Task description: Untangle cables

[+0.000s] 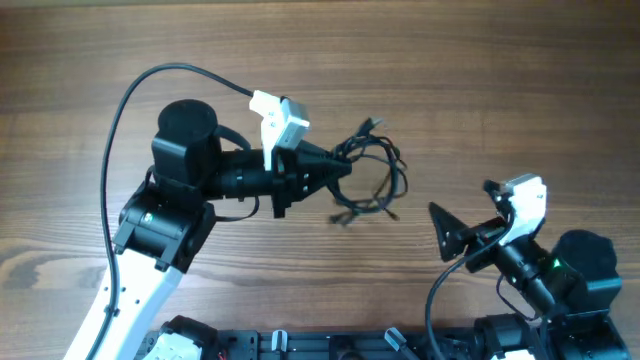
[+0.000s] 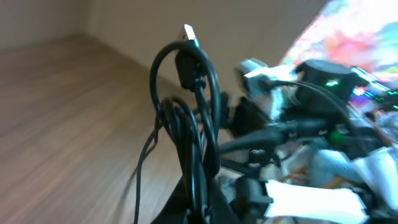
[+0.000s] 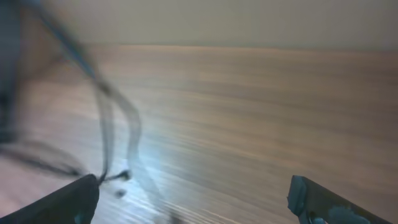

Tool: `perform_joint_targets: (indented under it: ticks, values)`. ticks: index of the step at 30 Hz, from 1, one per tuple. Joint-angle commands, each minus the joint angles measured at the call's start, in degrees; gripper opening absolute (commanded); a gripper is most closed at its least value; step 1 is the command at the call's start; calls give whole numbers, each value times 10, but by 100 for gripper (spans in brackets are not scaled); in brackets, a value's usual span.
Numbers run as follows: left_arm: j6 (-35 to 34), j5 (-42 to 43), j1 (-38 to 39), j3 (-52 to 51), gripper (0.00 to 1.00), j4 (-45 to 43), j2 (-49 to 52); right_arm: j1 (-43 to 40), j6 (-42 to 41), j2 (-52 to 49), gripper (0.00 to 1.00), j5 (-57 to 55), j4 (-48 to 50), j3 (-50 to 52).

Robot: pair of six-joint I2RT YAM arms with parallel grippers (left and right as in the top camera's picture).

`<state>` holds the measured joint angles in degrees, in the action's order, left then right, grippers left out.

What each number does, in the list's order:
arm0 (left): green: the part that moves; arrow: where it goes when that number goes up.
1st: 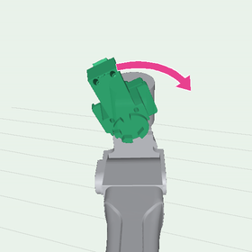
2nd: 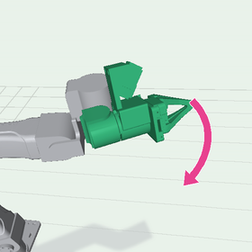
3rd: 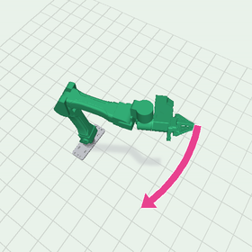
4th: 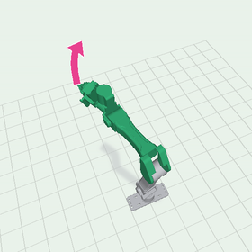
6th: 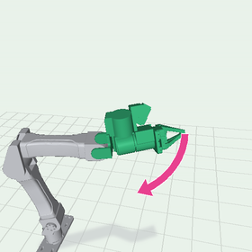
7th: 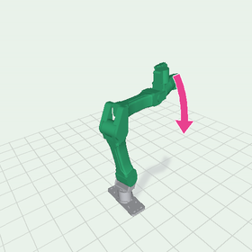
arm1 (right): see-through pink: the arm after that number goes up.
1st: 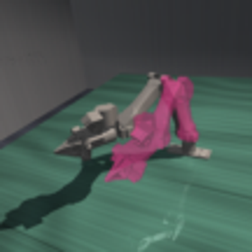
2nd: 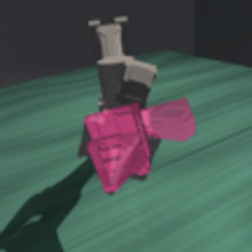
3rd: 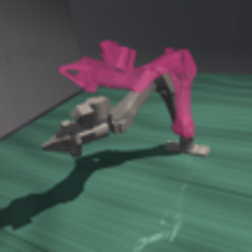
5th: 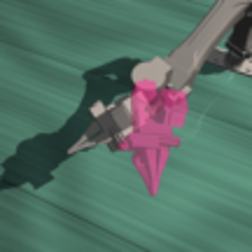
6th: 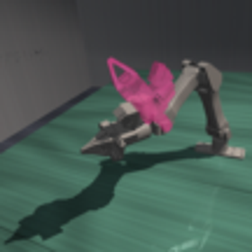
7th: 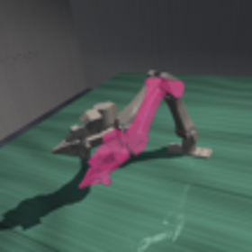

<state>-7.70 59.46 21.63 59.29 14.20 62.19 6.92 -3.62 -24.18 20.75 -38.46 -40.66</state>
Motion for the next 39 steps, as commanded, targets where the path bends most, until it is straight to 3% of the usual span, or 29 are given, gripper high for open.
perform_joint_targets:
  ticks: [1, 4, 10, 13, 21, 24, 28, 29, 32, 39]
  values:
    - [75, -75, 0, 8, 4, 35, -4, -1, 0, -3, 100, 103, 33, -2]
    - [145, -75, 28, 8, 4, 66, -4, -1, -85, -3, 100, 104, 72, -2]
    - [222, -98, 86, 8, 4, 73, -4, -1, -115, -3, 100, 104, 80, -2]
    - [226, -171, 98, 8, 4, 81, -3, -1, -115, -3, 100, 104, 78, -2]
    - [273, -174, 102, 8, 4, 109, -1, -1, -116, -3, 100, 115, 78, -2]
    - [338, -176, 115, 8, 4, 133, 0, -1, -116, -3, 100, 129, 78, -2]
    - [349, -217, 116, 8, 4, 137, 7, -1, -116, -3, 100, 140, 79, -2]
    - [379, -217, 116, 8, 4, 139, 13, -1, -116, -3, 100, 154, 85, -2]
    - [415, -217, 116, 8, 4, 139, 28, -1, -163, -3, 100, 154, 103, -2]
    - [420, -216, 121, 8, 4, 133, 40, -1, -238, -3, 100, 218, 167, -2]
